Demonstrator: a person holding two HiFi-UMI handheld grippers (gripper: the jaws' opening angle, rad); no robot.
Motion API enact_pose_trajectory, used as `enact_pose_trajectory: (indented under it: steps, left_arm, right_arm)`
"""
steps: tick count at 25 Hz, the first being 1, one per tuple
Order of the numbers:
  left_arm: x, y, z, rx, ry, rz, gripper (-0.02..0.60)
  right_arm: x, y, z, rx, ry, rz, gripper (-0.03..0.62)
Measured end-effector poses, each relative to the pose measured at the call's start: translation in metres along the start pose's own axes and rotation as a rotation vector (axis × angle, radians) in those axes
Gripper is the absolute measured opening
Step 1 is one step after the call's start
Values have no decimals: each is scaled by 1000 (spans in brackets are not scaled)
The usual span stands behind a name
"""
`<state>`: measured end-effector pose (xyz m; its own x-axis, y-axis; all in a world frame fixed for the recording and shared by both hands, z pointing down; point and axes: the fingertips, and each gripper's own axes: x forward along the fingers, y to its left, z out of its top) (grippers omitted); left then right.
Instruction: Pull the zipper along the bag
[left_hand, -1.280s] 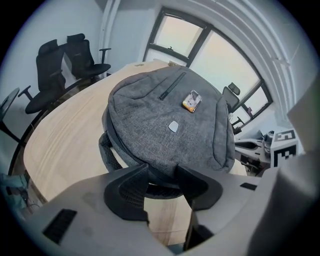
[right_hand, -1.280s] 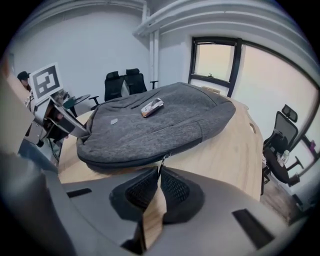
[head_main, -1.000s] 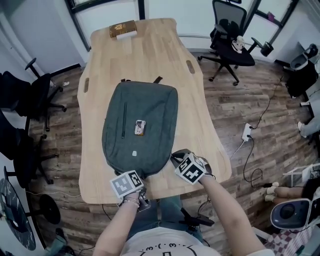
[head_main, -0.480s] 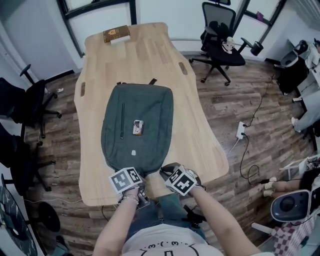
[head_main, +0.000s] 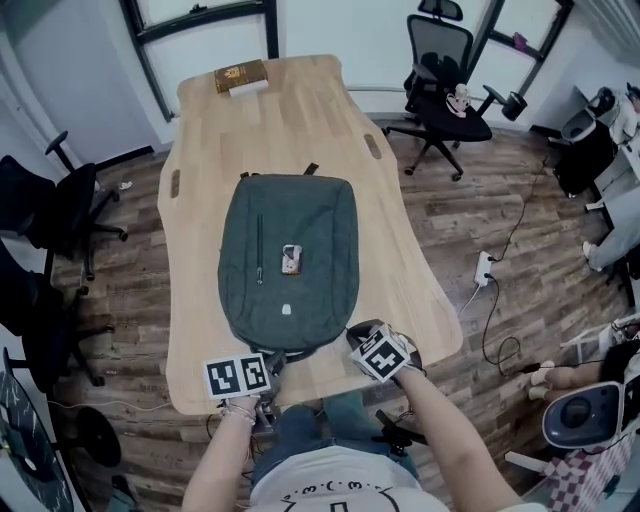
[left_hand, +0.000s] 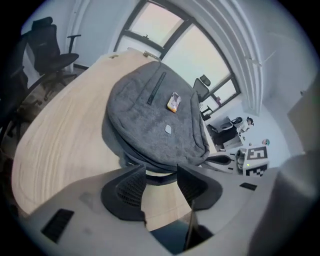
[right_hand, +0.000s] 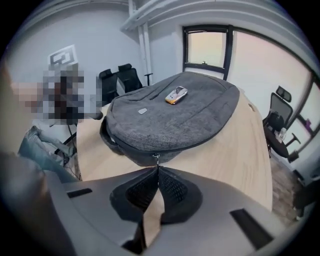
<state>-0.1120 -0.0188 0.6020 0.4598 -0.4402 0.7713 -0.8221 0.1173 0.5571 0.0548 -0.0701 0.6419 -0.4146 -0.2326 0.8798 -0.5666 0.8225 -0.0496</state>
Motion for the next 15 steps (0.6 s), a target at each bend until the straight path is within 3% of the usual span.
enact_pose_trajectory:
  steps: [4, 6, 8, 12, 15]
  left_arm:
    - [-22, 11, 18, 169, -82, 28, 178]
    - [-20, 12, 28, 263, -75, 30, 201]
    - [-12, 11, 36, 304, -44, 15, 219]
    - [9, 8, 50, 193, -7, -39, 227]
    - [28, 2, 57, 80, 11, -77, 227]
  right_arm:
    - [-10, -40, -5, 87, 3, -51, 52]
    - [-14, -61, -6, 95, 21, -74, 54]
    - [-13, -77, -6, 90, 44, -81, 53]
    - [-11, -112, -6, 45, 91, -143, 54]
    - [-15, -140, -1, 90, 86, -191, 54]
